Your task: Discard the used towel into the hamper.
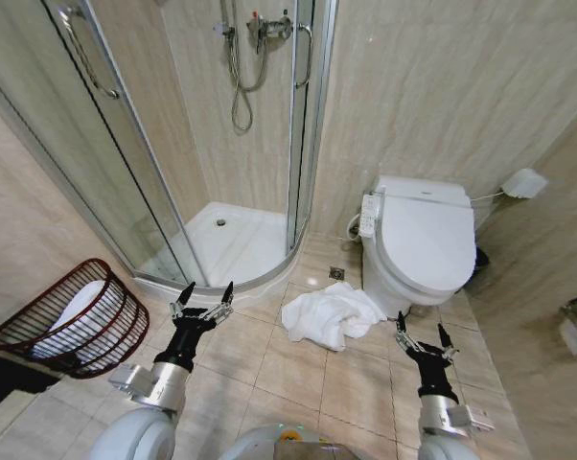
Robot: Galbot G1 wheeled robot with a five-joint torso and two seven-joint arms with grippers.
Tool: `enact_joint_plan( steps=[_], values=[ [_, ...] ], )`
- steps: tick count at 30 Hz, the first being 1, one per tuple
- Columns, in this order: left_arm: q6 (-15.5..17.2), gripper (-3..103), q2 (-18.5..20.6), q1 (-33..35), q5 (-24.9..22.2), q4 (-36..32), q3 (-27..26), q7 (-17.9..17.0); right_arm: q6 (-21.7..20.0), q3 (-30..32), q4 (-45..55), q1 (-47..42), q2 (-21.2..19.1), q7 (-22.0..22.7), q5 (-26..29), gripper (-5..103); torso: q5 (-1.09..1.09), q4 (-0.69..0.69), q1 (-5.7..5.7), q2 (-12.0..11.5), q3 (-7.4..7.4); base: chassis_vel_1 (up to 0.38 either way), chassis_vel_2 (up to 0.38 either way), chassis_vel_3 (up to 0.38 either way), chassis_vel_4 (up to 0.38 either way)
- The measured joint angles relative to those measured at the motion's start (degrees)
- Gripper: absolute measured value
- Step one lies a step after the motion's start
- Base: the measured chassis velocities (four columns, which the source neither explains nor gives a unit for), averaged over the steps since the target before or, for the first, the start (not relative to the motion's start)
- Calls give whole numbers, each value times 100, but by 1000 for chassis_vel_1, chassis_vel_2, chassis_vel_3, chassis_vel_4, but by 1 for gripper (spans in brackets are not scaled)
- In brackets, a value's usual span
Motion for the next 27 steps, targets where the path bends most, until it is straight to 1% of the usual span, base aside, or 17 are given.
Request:
enact_joint_plan(
  steps=[3,9,17,27],
  values=[
    [0,100,0,0,0,0,0,0,95,10,-49,13,5,120,-85,100,0,0,-35,-97,-62,0,0,0,0],
    [0,100,0,0,0,0,0,0,120,46,-50,12,-22,172,-89,100,0,0,-80,-216,-135,0,0,0,0],
    [0,100,0,0,0,0,0,0,261,42,-51,-6,-19,33,-48,100,0,0,-143,-403,-259,0,0,0,0],
    [0,100,0,0,0,0,0,0,428,57,-99,1,-19,-10,-4,100,0,0,-217,-625,-407,0,0,0,0]
  ],
)
